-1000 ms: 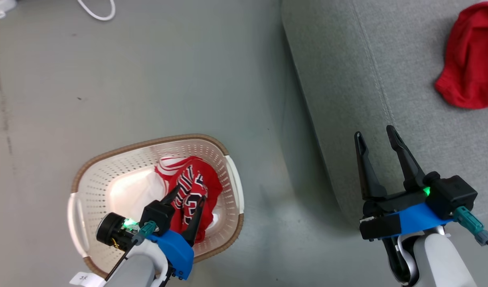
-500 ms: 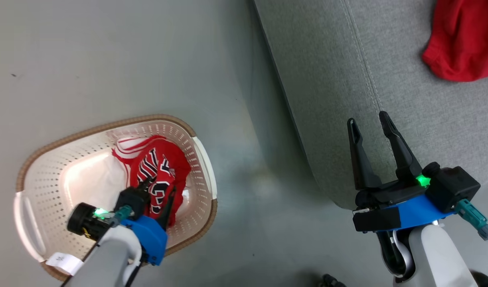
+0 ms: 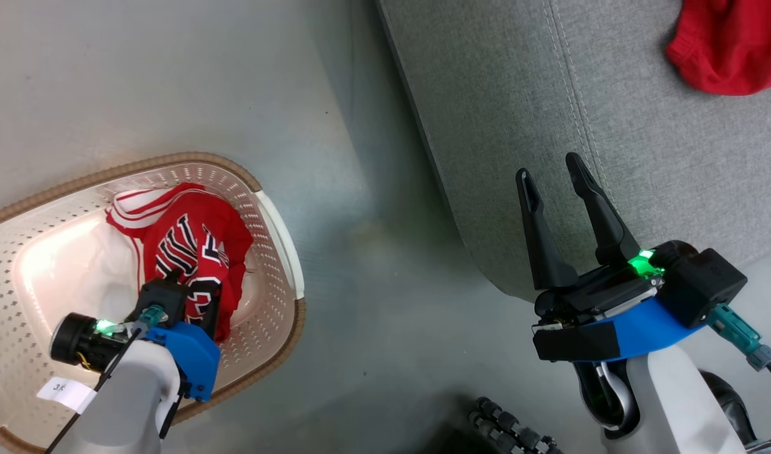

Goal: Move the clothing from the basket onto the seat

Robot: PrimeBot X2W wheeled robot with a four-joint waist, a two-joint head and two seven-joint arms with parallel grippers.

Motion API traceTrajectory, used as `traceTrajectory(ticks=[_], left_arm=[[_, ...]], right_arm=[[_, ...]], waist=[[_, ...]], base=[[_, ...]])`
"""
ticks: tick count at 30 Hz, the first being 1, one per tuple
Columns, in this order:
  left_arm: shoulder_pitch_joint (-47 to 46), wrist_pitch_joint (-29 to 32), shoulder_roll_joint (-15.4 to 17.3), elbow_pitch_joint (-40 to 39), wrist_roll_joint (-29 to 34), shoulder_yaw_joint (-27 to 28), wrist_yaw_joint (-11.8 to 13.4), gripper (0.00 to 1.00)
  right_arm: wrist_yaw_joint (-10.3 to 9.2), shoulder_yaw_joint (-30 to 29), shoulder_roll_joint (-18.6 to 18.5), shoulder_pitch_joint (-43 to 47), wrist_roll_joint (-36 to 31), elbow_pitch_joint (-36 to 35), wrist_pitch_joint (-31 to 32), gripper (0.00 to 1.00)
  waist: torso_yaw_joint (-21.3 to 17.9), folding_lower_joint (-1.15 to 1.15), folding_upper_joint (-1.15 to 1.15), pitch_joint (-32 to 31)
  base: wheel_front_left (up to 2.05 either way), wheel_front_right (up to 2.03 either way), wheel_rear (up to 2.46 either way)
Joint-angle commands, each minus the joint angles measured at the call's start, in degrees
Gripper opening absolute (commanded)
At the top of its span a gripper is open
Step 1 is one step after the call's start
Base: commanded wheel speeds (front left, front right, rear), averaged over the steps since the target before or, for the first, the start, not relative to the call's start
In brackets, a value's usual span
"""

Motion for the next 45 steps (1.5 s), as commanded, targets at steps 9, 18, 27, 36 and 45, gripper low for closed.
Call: traceTrajectory(ticks=[9,18,27,36,45], left_arm=[[-3.67,-0.04,0.32,3.22,-0.4,0.7,3.75,1.0],[-5.33,-0.04,-0.52,5.67,-1.29,0.68,5.07,1.0],[-6.07,-0.04,-1.2,7.43,-1.83,-0.02,4.13,0.0],[-6.39,-0.22,-2.09,8.06,-2.43,-0.49,3.48,0.0],[-6.19,-0.3,-4.86,7.16,-2.77,-1.25,3.07,0.0]], right_arm=[[0.03,0.78,0.07,-0.59,1.12,-0.41,-0.2,1.0],[0.03,1.02,0.07,-0.65,1.42,-0.2,-0.2,1.0],[0.03,0.84,0.07,-0.79,0.98,-0.03,-0.21,1.0],[0.03,0.57,0.07,-0.94,0.37,0.32,-0.21,1.0],[0.03,-0.79,0.07,-0.36,-2.5,0.91,-0.21,1.0]], waist=[[-1.48,-0.01,0.0,1.68],[-1.65,-0.01,0.0,1.79],[-1.21,-0.01,0.0,1.3],[-0.44,-0.01,0.0,0.46],[3.18,-0.01,0.0,-3.69]], base=[[0.0,0.0,0.0],[0.0,0.0,0.0],[0.0,0.0,0.0],[0.0,0.0,0.0],[0.0,0.0,0.0]])
